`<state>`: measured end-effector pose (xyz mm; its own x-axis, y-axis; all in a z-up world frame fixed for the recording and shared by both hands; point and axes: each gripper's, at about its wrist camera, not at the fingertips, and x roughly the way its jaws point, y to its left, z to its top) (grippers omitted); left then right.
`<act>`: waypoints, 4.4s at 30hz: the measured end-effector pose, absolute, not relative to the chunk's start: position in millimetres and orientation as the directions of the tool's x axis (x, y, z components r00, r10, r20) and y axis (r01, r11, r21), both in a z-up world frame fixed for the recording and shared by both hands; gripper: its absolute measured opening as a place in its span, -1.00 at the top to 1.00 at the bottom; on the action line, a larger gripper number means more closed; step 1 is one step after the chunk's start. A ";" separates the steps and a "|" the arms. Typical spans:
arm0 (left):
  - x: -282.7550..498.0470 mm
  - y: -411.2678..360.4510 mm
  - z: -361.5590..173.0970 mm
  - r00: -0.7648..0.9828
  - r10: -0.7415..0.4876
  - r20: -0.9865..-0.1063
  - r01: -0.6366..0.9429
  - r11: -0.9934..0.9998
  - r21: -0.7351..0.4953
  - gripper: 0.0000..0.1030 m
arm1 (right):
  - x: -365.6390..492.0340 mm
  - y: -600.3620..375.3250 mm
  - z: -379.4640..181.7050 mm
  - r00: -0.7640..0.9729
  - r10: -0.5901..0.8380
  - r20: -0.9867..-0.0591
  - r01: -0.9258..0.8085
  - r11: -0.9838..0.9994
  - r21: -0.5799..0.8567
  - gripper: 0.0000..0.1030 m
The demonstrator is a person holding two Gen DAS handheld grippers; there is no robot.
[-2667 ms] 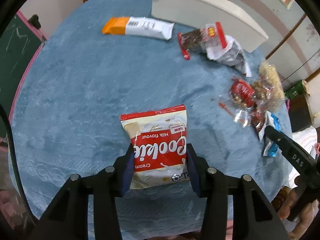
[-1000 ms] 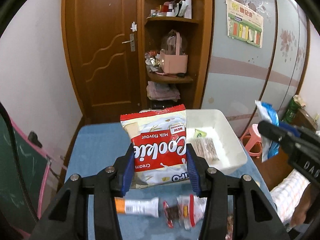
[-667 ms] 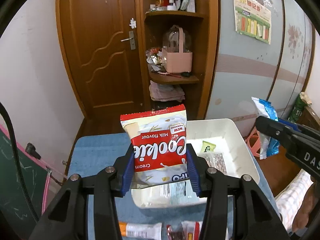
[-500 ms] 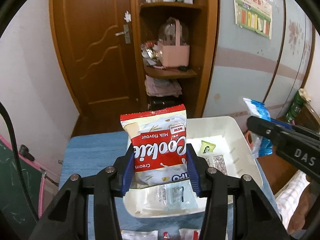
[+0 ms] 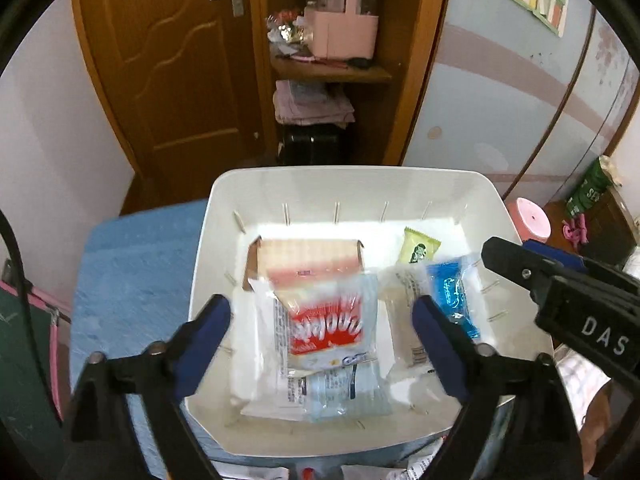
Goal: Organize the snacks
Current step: 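Lower both packs into the white bin and open both tools, then withdraw both tools from the bin back over the remaining snacks, then grasp the orange-and-white bar with the left tool while the right grasps the red-striped bag, then carry both items into the white bin and open both tools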
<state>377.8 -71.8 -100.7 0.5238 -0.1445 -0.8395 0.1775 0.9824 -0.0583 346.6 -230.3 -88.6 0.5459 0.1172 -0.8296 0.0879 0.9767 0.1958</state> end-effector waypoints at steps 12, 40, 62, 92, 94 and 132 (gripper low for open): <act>364.9 -60.4 -104.3 0.491 -0.170 -0.855 0.143 0.983 -0.114 -0.79 | 336.5 -241.6 -99.9 0.512 0.144 -0.847 0.118 0.965 0.235 -0.13; 216.3 -7.4 8.0 0.654 -0.195 -0.731 0.220 0.973 -0.063 -0.80 | 199.7 -201.9 0.6 0.595 0.157 -0.788 -0.036 0.985 0.169 -0.13; 196.6 13.2 -88.9 0.535 -0.115 -0.837 0.403 0.905 0.133 -0.80 | 187.7 -156.1 -116.7 0.395 0.316 -0.863 -0.134 0.949 0.286 -0.10; 266.3 19.2 -231.9 0.294 -0.013 -0.956 0.710 0.672 0.209 -0.80 | 222.1 -85.0 -194.8 0.216 0.229 -0.949 -0.328 0.933 0.150 0.63; 271.1 18.7 -235.4 0.275 -0.032 -0.961 0.706 0.686 0.179 -0.80 | 222.9 -85.1 -195.5 0.217 0.231 -0.949 -0.332 0.931 0.151 0.63; 211.2 -9.6 -4.3 0.626 -0.270 -0.732 0.402 0.916 0.006 0.26 | 164.4 -161.8 6.7 0.752 0.222 -0.621 -0.237 0.970 0.060 0.75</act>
<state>211.2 -9.6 -4.3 0.6258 -0.2702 -0.7317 0.4022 0.9155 0.0059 164.4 -161.8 6.7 0.7520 0.2223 -0.6206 -0.2371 0.9696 0.0601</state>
